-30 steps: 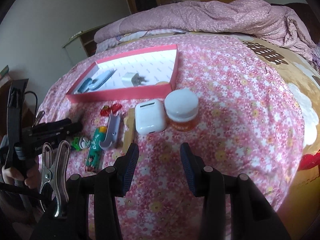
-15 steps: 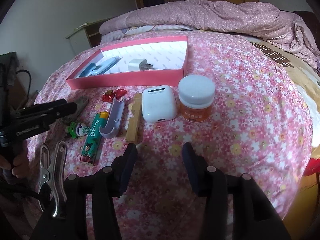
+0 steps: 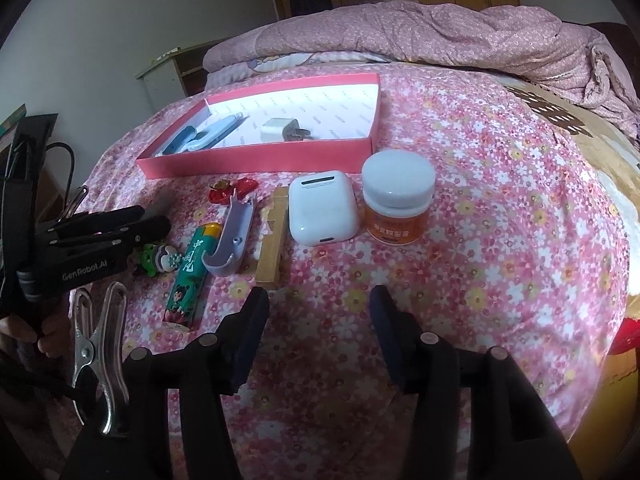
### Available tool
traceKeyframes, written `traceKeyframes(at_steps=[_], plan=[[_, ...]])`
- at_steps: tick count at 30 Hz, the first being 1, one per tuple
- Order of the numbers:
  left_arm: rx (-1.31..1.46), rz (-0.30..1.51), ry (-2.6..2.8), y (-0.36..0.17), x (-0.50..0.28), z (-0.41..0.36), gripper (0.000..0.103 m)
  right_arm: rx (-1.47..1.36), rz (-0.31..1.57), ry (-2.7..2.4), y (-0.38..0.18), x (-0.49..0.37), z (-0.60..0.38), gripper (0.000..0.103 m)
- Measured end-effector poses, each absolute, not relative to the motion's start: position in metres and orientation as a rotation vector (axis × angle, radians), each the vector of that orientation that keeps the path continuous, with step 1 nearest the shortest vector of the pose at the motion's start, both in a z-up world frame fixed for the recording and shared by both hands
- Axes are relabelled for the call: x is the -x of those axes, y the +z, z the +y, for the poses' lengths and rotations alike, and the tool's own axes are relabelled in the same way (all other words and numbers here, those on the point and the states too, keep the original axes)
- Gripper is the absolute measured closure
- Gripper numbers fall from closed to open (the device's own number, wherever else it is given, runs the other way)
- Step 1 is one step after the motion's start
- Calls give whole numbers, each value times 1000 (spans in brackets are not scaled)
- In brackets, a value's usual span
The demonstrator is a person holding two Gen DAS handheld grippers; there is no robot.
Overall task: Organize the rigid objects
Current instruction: 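Grasp the grey plastic plate with the left gripper, then hold the grey plate with the left gripper while the right gripper grasps the white-lidded jar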
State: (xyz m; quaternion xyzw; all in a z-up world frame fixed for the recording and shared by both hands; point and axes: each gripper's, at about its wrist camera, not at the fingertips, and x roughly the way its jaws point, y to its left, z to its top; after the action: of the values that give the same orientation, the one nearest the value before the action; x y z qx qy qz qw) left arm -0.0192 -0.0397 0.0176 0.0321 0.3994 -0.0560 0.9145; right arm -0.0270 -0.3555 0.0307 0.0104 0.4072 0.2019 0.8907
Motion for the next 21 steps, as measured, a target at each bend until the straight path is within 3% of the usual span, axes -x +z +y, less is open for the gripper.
traceKeyframes(at_steps=[12, 21], plan=[[-49, 812, -129, 11, 16, -36, 51, -58, 766, 291, 58, -3, -374, 49], [-30, 814, -147, 10, 14, -33, 49, -134, 823, 272, 43, -33, -375, 49]])
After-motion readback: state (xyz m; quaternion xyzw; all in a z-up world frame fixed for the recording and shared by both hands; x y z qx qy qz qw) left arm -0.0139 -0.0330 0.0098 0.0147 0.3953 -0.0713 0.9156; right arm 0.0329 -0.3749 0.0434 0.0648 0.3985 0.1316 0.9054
